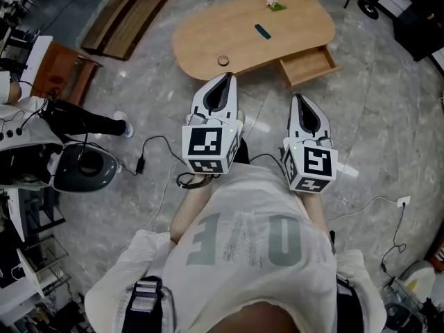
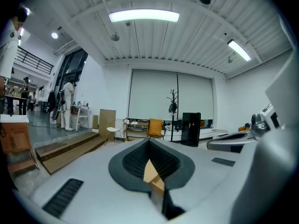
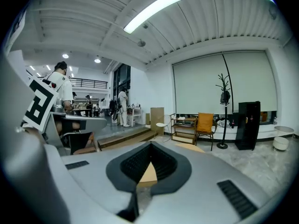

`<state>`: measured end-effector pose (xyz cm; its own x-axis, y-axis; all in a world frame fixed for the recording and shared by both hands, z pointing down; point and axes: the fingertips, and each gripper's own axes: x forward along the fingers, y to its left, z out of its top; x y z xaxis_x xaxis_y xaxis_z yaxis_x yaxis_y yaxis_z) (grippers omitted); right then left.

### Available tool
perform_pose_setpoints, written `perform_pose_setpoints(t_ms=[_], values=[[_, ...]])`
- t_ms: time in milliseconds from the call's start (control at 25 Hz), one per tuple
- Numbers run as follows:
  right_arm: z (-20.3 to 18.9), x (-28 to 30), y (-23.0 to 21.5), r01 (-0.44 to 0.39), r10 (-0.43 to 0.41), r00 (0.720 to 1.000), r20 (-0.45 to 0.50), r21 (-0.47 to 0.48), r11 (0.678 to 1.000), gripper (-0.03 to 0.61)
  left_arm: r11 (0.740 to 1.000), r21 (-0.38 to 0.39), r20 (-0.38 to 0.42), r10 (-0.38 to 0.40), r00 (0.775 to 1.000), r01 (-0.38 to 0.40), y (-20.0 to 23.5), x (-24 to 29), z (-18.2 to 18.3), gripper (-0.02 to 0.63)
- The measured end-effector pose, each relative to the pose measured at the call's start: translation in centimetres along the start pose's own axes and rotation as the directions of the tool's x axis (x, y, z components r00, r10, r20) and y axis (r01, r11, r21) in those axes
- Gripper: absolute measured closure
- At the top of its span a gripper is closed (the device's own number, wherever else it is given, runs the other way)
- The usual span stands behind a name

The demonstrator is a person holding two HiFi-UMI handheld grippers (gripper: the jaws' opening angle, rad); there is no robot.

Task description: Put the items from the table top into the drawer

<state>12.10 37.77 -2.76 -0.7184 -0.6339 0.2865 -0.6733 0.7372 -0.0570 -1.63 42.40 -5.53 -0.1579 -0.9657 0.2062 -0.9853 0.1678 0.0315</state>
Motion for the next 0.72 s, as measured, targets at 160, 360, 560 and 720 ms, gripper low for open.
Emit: perform_pose_setpoints(t_ms=[160,360,560,720], values=[[2.3,7.1,0.2,0.016,-0.015,1.0,-0.025,0.014,1.0,0.572,0.998,-0.005,-0.005,-0.062,0.998,0.062,3.8,5.5,1.5,0.606],[7.0,13.8,0.4,0.043,-0.043,0.999,-0.008,-0.025,0.999,0.572,0.996,-0.041,0.001,-0.078,0.997,0.078,8.9,11.3,3.8,0.606],[9.8,19.2,1.3,0.072,-0.072,0.997,0.007,-0.034,0.997,0.572,0.996,-0.011,0.0,-0.094,0.996,0.094,12.9,15.3,5.8,0.606],[10.6,22.9,2.4,0.065,-0.065,0.998,-0.009,-0.037,0.997,0.572,0.994,-0.003,-0.019,-0.105,0.994,0.105,15.8,18.3,6.2,0.606]])
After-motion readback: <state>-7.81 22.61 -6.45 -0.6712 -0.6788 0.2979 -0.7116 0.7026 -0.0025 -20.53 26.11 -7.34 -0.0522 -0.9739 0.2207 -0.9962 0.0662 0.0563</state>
